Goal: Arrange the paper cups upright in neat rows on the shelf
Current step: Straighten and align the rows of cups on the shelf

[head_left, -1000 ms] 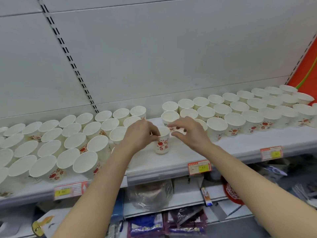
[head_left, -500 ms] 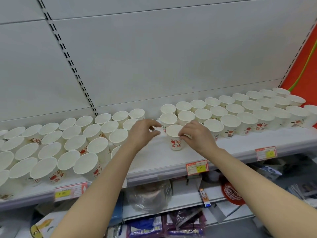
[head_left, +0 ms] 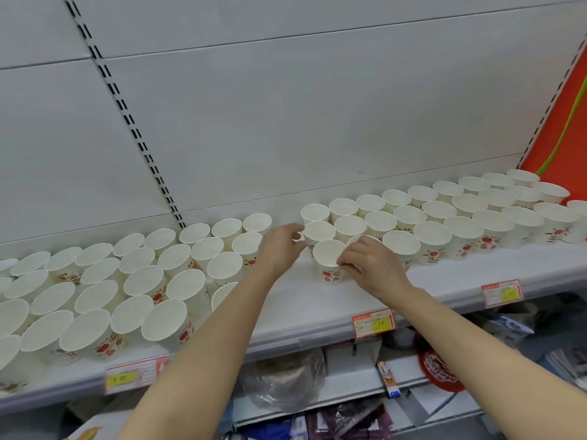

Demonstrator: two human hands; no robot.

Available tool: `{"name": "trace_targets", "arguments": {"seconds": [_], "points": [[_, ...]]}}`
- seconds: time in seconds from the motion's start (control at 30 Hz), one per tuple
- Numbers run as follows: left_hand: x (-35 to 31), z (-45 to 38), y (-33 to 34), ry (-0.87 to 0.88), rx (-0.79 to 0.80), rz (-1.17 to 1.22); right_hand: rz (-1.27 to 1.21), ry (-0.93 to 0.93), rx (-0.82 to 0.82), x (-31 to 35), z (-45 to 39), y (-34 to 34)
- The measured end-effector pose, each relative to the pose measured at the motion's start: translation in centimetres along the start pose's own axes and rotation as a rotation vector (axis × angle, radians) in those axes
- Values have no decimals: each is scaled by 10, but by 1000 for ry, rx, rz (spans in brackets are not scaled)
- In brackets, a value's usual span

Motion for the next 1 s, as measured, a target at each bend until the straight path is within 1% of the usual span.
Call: {"name": "trace_targets", "arguments": {"seconds": [0.1,0.17,0.23,0.3,0.4,0.53,0.6,0.7,0.83,0.9,1.0], "points": [[17,-8,-30,-71,-162,-37,-7,-10,-3,1,1,0],[33,-17,-52,-156,-228,-85,-3,-21,-5,3,0,-2],[46,-28,-65,-229,-194,-153,7,-32,-11,5,-2,-5],[49,-38,-67,-262,-105,-185,14,-38,-14,4,-3,-8],[39,-48,-58,-247,-24,-192,12,-22,-36,3,-4,-11],[34,-53,-44,-226,-1,-323,2,-27,-56,7,-6,-7],[35,-54,-40,-223,-11,-347,0,-27,-45,7,-5,-4],[31,-56,-31,-188,-20,-333,7,-29,-15,5,-2,0],[17,-58,-21,-150,13,-278,13,-29,-2,3,0,-1],[16,-58,-24,-136,-26,-184,9,-36,-11,2,-3,-1],[23,-57,-36,-111,-149,-100,0,-43,-19,0,-6,-1]]}}
Point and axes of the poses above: each hand's wrist, its own z-axis away from the middle knuckle, its own y-axis out of the palm, x = y × z, the point moved 1 cm from there along -z, towards the middle knuckle, and after that the axes turned 6 degrees about x, right-handed, at the moved point
